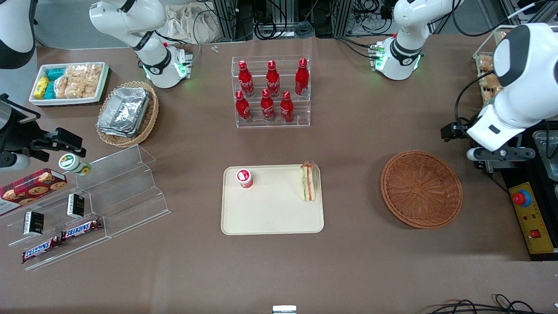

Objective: Place sandwich from basket to tray

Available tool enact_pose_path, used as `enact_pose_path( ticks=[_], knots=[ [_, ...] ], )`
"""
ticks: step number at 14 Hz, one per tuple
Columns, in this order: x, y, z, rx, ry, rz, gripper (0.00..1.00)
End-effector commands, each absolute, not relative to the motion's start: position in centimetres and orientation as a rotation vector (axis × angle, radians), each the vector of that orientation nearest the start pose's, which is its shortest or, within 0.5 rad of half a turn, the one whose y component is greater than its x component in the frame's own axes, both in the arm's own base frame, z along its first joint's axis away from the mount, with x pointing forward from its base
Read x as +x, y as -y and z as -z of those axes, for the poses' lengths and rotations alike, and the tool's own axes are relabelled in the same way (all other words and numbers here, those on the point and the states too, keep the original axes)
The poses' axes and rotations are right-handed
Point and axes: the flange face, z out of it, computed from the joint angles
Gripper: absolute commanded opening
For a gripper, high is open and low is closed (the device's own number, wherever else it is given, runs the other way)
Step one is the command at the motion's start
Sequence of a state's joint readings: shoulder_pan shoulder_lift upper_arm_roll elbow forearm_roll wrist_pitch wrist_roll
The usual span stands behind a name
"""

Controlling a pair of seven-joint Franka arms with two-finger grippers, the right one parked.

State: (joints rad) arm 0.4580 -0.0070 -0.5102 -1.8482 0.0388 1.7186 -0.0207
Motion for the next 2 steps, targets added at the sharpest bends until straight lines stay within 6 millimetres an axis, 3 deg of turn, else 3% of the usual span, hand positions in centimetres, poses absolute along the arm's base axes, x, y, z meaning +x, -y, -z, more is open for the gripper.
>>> enact_pose_path(
  ticks=[1,2],
  knots=[
    [54.63,2.03,-52.49,-3.113,-0.082,-0.170,1.00],
    [54.92,2.12,-52.55,-3.118,-0.087,-0.166,1.00]
  ],
)
